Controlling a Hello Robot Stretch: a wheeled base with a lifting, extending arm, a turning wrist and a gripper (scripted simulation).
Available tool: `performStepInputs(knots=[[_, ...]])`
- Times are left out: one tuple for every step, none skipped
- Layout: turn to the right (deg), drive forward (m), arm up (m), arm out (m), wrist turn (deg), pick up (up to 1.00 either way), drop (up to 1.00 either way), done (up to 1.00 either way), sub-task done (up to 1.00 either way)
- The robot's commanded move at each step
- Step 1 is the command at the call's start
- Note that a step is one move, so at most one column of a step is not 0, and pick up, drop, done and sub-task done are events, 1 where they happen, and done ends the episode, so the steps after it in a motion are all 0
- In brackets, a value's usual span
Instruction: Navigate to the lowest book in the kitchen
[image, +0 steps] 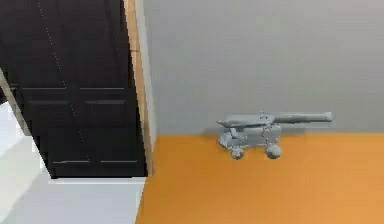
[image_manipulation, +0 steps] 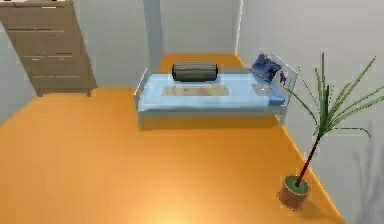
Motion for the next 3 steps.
performStepInputs(knots=[[-42.0,0.0,0.0,0.0,0.0,0.0,0.0,0.0,0.0],[0.0,0.2,0.0,0.0,0.0,0.0,0.0,0.0,0.0],[-18.0,0.0,0.0,0.0,0.0,0.0,0.0,0.0,0.0]])
